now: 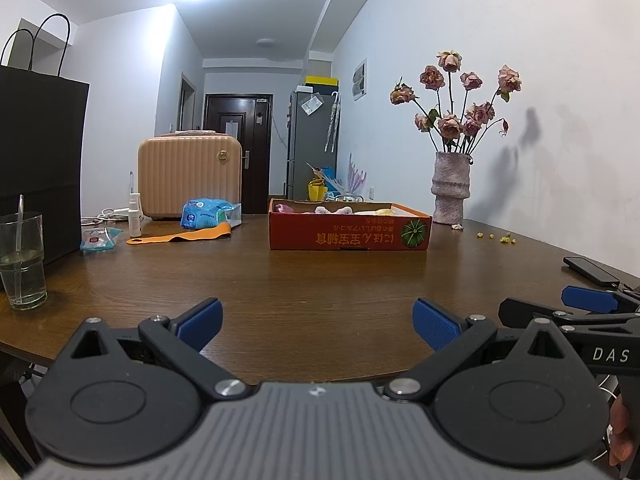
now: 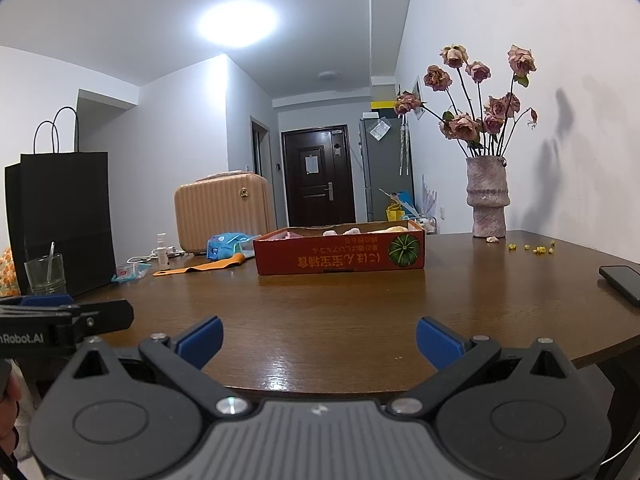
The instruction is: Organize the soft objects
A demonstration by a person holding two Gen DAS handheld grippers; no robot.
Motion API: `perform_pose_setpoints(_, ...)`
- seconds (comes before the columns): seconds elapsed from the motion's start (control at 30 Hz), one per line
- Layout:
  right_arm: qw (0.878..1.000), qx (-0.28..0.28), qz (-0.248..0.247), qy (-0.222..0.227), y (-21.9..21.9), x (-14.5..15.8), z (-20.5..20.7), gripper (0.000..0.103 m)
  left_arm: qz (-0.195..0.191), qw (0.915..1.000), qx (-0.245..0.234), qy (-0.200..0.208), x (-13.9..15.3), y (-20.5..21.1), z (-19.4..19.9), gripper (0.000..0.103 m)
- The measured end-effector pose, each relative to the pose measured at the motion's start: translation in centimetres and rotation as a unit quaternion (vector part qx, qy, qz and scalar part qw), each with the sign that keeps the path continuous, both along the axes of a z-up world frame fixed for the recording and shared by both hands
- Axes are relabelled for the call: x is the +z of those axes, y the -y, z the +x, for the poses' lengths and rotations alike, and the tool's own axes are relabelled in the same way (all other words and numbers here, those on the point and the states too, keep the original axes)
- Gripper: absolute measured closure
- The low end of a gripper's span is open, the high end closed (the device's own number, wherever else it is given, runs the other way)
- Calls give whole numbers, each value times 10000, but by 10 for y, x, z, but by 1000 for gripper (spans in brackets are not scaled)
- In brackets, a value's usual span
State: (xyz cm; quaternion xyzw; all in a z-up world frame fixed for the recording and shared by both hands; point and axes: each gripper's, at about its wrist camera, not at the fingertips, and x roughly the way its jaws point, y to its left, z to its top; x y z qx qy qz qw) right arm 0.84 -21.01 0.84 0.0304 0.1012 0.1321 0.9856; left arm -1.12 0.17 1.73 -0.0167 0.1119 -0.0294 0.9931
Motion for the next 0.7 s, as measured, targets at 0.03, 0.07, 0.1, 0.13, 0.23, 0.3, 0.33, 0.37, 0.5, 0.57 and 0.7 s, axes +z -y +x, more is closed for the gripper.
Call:
perform_pose_setpoints(0.03, 10000, 4, 1, -3, 0, 0, 0, 0, -2, 10000, 2, 3, 0, 0, 0, 0)
perform_pose_setpoints(0.07, 10000, 2, 2, -6, 0, 0, 0, 0, -1, 10000, 2, 5, 0, 0, 0, 0)
perform_pose_setpoints(0.1, 10000, -1, 6, -8, 0, 0, 0, 0, 4, 10000, 1, 7, 0, 0, 0, 0)
perform_pose_setpoints(0.13, 10000, -3, 9, -7, 0, 0, 0, 0, 2, 10000, 0, 6, 0, 0, 0, 0)
perform_pose_setpoints(0.23, 10000, -10, 12, -6, 1, 0, -1, 0, 0, 10000, 5, -8, 0, -1, 1, 0)
perform_pose_setpoints(0.3, 10000, -9, 11, -7, 1, 0, -1, 0, 1, 10000, 14, -38, 0, -2, 2, 0)
perform_pose_setpoints(0.33, 10000, -8, 12, -7, 1, 0, -1, 0, -8, 10000, 14, -40, 0, -2, 2, 0)
perform_pose_setpoints(0.37, 10000, -7, 12, -12, 1, -1, -1, 0, -18, 10000, 8, -41, 0, -2, 2, 0)
perform_pose_setpoints(0.5, 10000, -9, 19, -22, 1, -1, -1, 0, -13, 10000, 6, -27, 0, -3, 1, 0)
perform_pose_setpoints(0.57, 10000, -13, 24, -23, 2, -1, -2, 0, -5, 10000, 0, -14, 0, -3, 1, 0)
perform_pose_setpoints(0.7, 10000, -15, 20, -16, 3, 0, -1, 0, 21, 10000, -50, 30, 0, -2, 0, 0)
